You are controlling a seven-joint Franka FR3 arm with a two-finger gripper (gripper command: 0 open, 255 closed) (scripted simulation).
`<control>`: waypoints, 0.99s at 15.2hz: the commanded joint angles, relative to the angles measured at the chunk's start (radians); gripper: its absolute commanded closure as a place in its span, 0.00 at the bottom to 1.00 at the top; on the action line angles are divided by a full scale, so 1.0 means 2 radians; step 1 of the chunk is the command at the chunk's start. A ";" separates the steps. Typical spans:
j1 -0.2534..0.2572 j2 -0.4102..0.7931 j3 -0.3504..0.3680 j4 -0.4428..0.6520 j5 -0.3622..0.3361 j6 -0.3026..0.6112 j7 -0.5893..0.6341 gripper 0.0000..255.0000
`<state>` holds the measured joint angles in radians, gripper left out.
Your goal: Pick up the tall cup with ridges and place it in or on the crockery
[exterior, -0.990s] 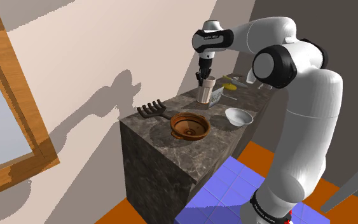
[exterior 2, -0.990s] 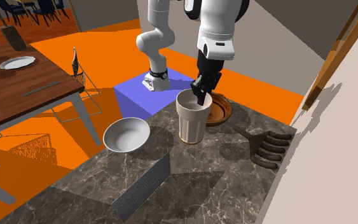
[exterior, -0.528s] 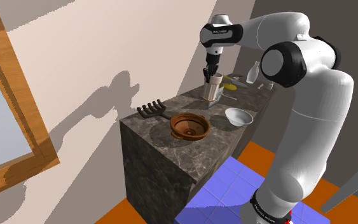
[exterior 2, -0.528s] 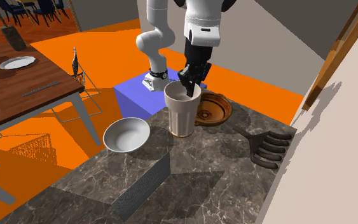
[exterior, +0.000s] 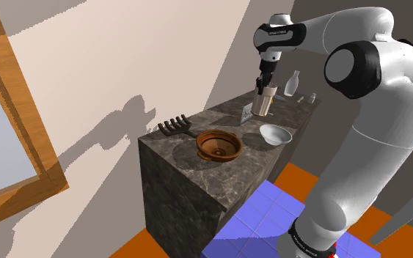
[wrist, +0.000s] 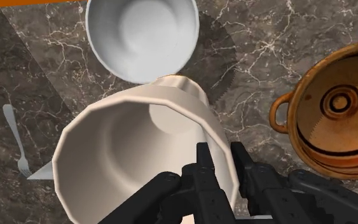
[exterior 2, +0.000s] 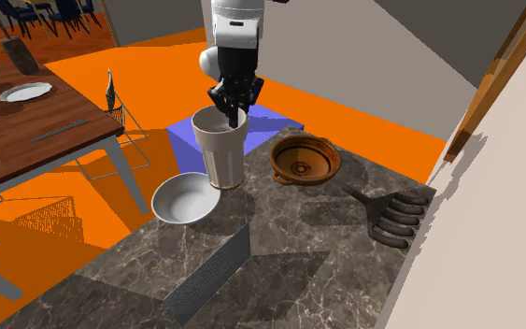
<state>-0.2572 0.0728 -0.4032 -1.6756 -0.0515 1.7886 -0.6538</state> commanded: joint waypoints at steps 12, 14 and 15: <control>-0.048 -0.066 -0.049 -0.059 -0.024 0.007 -0.094 1.00; -0.048 -0.066 -0.049 -0.073 -0.024 0.020 -0.093 1.00; -0.048 -0.066 -0.049 -0.080 -0.024 0.027 -0.092 1.00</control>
<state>-0.3536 -0.0586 -0.5014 -1.8214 -0.0993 1.8287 -0.8390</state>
